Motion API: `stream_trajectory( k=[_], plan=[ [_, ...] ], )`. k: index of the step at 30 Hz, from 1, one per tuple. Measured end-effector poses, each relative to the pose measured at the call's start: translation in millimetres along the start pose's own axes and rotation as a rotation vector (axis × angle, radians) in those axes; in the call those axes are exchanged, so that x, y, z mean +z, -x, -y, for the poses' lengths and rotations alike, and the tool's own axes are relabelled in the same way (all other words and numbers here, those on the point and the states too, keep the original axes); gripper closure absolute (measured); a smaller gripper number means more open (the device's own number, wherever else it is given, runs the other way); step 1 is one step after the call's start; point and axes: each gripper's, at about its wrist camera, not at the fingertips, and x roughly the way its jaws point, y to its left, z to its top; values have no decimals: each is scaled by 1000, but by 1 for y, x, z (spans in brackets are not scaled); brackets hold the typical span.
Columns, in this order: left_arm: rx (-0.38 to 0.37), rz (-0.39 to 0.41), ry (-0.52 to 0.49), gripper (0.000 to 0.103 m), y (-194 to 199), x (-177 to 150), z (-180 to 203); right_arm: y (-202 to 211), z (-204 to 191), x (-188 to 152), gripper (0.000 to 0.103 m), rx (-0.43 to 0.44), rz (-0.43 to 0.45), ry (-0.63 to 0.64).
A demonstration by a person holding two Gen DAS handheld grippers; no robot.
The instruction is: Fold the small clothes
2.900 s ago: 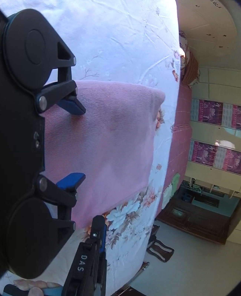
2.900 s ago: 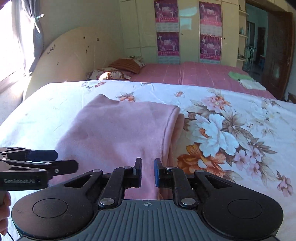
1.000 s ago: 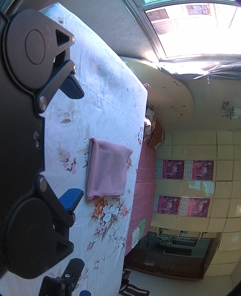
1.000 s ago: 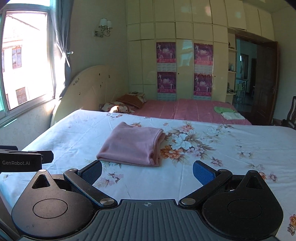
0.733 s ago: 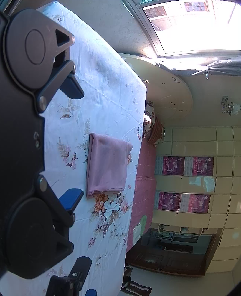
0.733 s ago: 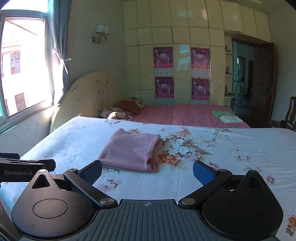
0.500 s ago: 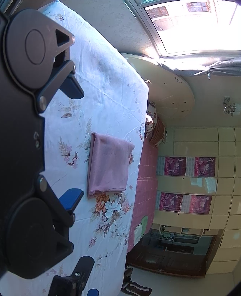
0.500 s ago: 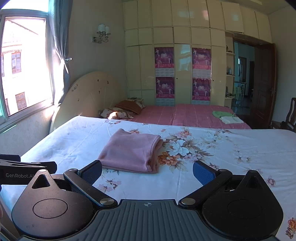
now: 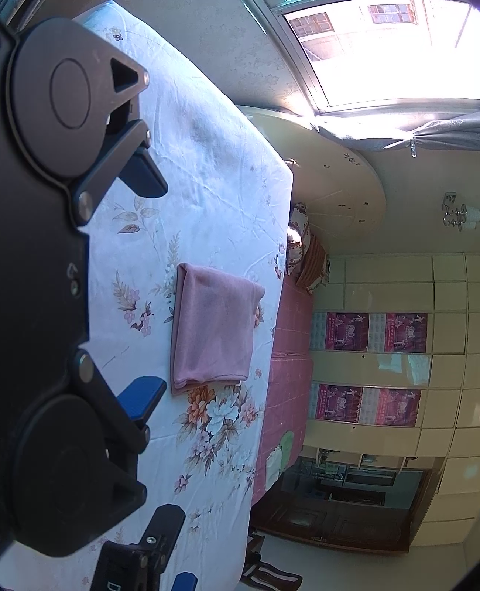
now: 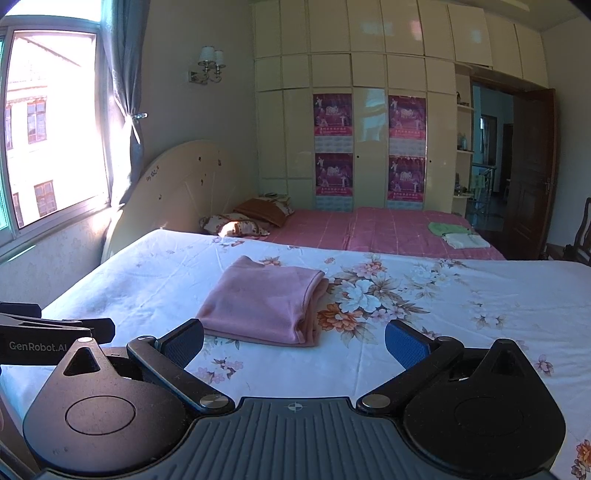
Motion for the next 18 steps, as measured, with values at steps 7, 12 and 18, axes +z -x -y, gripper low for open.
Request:
stream_trajectory(
  k=[7,12,18],
  plan=[
    [-8,2,-3,0,1,1,3,0,4,0,0,-4,-1,-3],
    [-9,1,-4,0,1,1,4,1,4,0,0,-6,-3,-5],
    [-10,-1,-6,0,0,1,5,1,5,-1,0,-6,-8,-6]
  ],
)
